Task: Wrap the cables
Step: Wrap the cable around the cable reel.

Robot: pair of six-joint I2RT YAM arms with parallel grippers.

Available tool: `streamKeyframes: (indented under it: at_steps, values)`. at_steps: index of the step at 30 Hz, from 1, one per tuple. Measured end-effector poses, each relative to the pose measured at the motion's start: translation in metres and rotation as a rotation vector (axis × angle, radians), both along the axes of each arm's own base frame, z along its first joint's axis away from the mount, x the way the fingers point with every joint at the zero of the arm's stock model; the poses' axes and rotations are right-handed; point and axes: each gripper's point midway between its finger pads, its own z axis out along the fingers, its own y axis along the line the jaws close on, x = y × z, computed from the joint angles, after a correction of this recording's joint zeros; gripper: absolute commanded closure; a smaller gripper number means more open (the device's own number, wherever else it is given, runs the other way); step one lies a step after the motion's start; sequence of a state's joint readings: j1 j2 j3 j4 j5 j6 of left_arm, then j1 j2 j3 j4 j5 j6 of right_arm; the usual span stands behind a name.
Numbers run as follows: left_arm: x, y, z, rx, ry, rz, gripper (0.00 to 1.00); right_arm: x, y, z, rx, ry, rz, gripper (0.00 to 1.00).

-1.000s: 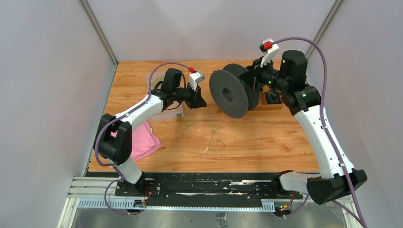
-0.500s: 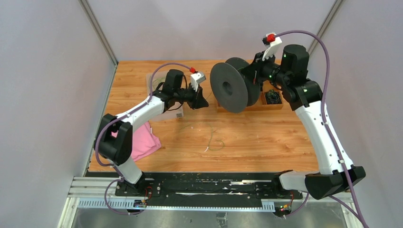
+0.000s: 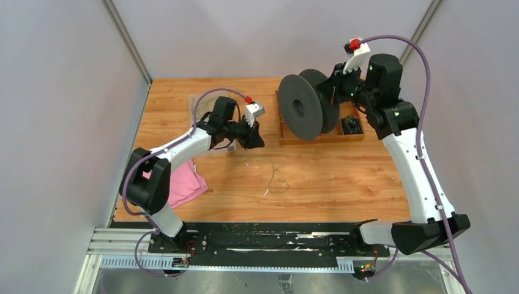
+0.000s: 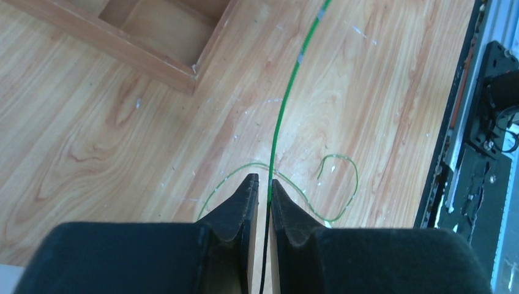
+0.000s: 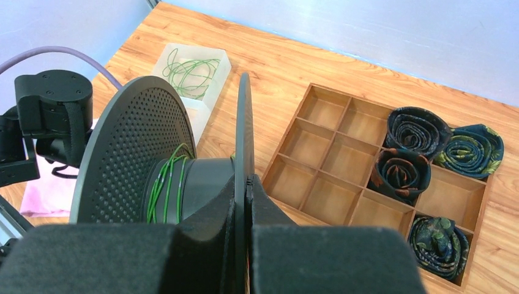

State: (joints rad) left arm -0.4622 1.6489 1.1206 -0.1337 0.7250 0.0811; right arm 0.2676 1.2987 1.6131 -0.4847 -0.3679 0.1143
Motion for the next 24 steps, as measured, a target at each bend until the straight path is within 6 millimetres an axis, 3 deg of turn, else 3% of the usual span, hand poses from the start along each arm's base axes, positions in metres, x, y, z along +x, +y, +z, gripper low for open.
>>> streamKeyframes:
  at_steps: [9,19,24]
  values:
    - [-0.017,0.013,-0.002,0.043,-0.043,-0.032,0.78,0.005,-0.002,-0.002,-0.009,0.007,-0.02,0.99]
    - [-0.023,0.017,0.001,0.056,-0.079,-0.06,0.96,0.007,-0.006,-0.003,-0.016,0.006,-0.032,0.99]
    - [-0.032,0.018,-0.007,0.064,-0.07,-0.085,1.0,0.011,-0.008,-0.004,-0.02,0.011,-0.051,0.99]
